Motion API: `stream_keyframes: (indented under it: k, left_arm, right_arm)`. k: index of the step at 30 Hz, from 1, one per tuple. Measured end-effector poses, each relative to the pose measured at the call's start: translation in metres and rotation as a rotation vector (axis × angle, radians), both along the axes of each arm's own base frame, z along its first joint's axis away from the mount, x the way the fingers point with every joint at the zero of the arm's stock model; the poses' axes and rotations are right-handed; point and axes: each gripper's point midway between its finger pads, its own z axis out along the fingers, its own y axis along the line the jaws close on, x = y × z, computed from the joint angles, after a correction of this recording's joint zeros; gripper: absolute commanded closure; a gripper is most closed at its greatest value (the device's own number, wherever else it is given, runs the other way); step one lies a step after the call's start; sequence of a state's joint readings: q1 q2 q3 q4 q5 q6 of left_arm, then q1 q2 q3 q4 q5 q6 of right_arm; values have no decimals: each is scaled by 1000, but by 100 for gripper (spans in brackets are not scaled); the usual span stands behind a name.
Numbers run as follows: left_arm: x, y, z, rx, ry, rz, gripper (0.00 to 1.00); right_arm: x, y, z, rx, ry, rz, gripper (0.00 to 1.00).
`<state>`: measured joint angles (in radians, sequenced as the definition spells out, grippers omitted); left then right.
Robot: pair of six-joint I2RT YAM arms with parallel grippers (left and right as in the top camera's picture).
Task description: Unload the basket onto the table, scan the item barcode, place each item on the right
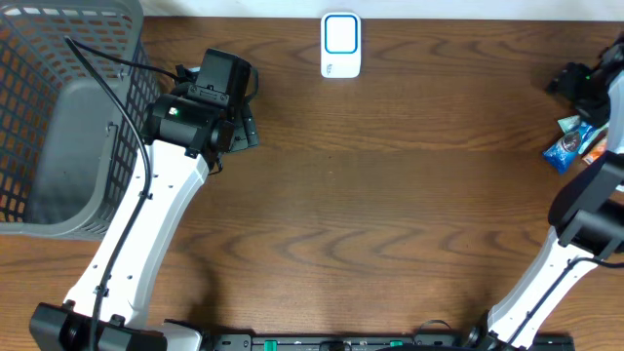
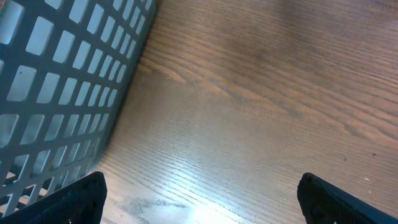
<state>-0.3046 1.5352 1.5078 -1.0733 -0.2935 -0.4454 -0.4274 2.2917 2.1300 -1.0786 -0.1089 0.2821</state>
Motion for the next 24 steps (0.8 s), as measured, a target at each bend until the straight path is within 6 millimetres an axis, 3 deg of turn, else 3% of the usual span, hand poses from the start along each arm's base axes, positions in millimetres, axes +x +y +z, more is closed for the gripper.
stream_keyframes:
  k: [5,11,15,24]
  left_arm:
    - [0,0,0,0,0,0,2]
    - [0,0,0,0,0,0,2]
    - [0,0,0,0,0,0,2]
    - [0,0,0,0,0,0,2]
  right_arm:
    - [6,67,0,169,3,133,24]
    - [-16,120,11,269,86,237,27]
    - [-43,135,42,275,112,320,31]
    - [-109,168,132,233,75,478,28]
